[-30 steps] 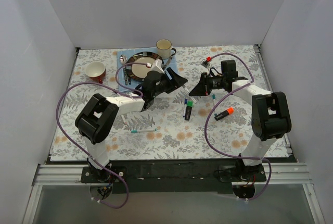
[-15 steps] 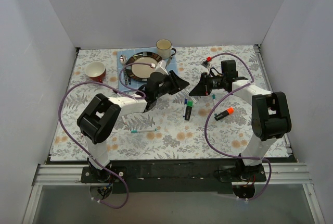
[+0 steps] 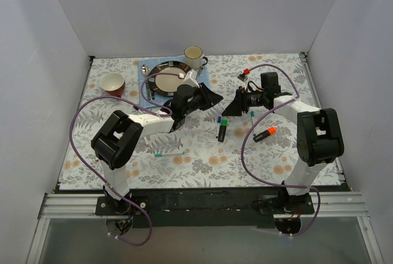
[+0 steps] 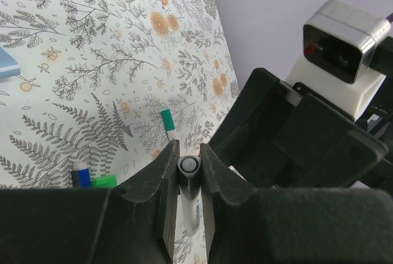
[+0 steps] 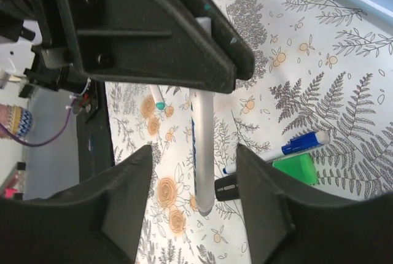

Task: Open the pen caps

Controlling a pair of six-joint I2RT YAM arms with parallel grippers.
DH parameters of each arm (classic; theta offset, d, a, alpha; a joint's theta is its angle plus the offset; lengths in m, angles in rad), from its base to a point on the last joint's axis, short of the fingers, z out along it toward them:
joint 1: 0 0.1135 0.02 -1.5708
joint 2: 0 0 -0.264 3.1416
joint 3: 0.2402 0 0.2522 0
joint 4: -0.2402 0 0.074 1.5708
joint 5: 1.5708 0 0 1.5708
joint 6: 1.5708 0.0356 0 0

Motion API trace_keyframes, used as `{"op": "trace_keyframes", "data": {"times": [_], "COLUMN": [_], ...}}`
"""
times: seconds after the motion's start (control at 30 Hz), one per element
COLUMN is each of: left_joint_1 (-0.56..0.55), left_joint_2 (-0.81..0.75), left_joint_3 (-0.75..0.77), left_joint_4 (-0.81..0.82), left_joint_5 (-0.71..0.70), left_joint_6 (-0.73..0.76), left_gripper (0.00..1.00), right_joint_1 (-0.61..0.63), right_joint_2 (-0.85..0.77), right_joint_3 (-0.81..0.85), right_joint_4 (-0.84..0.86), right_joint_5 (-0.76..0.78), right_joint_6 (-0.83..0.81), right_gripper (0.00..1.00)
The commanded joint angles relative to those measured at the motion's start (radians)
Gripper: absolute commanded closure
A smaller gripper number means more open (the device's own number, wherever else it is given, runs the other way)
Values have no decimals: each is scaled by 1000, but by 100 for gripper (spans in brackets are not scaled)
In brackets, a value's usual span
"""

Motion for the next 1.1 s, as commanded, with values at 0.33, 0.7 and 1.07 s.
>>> {"op": "trace_keyframes", "data": {"times": [0.33, 0.7, 1.07], "left_joint_1": [-14, 4, 205], "left_joint_2": [-6, -30, -23], "left_joint_3": [10, 79, 410], "left_joint_4": [121, 78, -32], "left_joint_5": [132, -71, -280], "left_joint_6": [-6, 69, 118], "left_gripper": [100, 100, 100], "right_joint_1": [2, 1, 9], "right_joint_2": [-45, -65, -151], "right_joint_3": [-46, -57, -131], "right_joint_4": [115, 152, 227], "right_joint_5": [-57, -74, -74], "right_joint_6": [36, 114, 158], "right_gripper": [37, 99, 99]}}
